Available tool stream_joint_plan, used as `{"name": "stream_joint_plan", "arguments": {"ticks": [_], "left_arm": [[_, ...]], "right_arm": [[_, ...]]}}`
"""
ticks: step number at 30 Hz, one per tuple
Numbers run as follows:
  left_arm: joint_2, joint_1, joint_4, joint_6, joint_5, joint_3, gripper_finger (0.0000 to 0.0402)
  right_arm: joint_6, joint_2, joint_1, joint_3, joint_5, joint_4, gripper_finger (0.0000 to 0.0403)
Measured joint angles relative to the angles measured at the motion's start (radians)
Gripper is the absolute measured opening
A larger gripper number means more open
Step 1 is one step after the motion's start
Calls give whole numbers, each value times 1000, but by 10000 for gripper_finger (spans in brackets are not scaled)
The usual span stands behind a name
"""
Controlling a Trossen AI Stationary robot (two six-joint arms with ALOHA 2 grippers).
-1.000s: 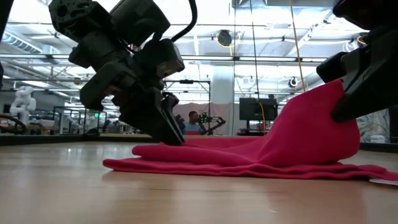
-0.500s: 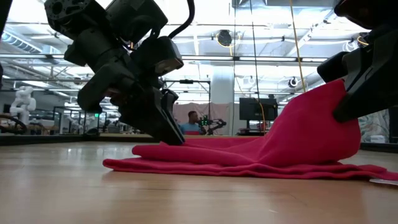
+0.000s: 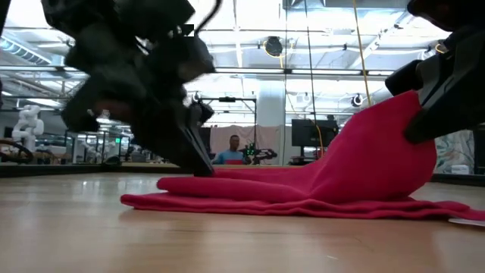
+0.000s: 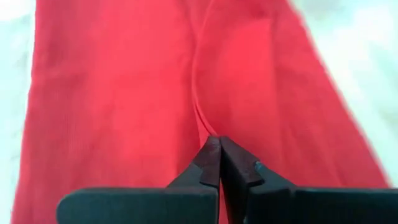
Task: Roll napkin
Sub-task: Fold the red napkin
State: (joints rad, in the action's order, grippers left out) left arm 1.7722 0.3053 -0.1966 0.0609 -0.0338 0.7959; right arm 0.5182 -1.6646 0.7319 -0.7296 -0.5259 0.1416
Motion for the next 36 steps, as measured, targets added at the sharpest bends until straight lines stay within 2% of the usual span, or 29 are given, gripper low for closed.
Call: {"name": "stream_joint_plan", "arguments": {"ticks": [8,13,20,24,26,36], "left_arm": [[-116,73,26,-3,-19,8,1],[-141,124,31,-32,-24,8,1],[-141,212,69,-164,-25,8,1],[-141,240,73,-254,-114,8,3],[-141,249,85,-297,-174,7,14],[-128,332,112,-459,-288,-18,124]], "right_arm": [[-35,0,0,0,1,20,4],[-43,0,0,0,2,31,4],[-88,0,0,0,31,76,4],[-79,0,-4,0,92,108,4],[-63,0,-5,0,94,113,4],[-50,0,-5,0,113,118,4]]}}
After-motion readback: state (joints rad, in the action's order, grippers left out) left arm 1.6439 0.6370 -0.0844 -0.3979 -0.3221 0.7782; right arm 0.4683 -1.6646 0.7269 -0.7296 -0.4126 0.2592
